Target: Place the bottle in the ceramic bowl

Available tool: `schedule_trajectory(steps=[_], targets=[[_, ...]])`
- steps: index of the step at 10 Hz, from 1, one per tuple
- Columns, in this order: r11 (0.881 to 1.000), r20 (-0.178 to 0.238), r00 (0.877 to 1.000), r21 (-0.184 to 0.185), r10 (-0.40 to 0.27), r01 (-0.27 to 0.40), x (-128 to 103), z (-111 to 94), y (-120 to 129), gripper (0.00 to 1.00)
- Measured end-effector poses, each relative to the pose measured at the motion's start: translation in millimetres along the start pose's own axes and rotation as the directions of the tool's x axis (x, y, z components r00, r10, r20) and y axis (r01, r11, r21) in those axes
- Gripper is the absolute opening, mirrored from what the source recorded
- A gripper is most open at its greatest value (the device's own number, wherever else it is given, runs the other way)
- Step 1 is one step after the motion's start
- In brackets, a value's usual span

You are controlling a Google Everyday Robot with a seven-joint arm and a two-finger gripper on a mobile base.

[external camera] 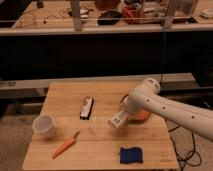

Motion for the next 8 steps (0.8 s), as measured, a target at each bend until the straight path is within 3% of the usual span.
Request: schedule_trajectory(steps=[8], targets=[[0.999, -0.004, 0.999, 0.026, 0.047, -0.046, 29.6, -9.3, 4.6, 0.00]])
